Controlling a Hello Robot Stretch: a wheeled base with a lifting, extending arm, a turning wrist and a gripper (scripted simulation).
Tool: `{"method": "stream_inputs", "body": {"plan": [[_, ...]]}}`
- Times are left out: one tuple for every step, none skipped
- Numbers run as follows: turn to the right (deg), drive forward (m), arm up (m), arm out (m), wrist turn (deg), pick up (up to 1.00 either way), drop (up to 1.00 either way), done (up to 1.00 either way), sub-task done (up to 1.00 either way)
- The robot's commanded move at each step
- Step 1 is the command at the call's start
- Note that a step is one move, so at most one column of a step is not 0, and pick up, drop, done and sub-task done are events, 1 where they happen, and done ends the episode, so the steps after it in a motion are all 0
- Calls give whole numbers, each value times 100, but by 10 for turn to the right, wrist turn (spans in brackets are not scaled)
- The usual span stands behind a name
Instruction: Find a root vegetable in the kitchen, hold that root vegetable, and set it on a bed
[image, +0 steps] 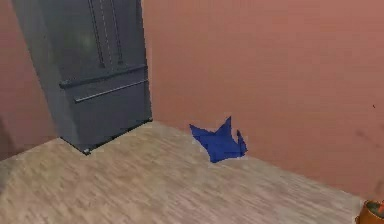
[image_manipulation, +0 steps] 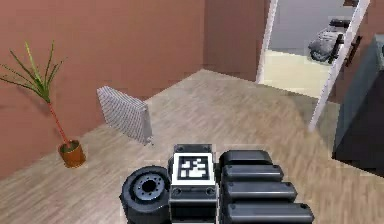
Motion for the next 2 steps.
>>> {"method": "stream_inputs", "body": {"plan": [[-210, 0, 0, 0, 0, 0, 0, 0, 0], [0, 10, 0, 0, 0, 0, 0, 0, 0]]}}
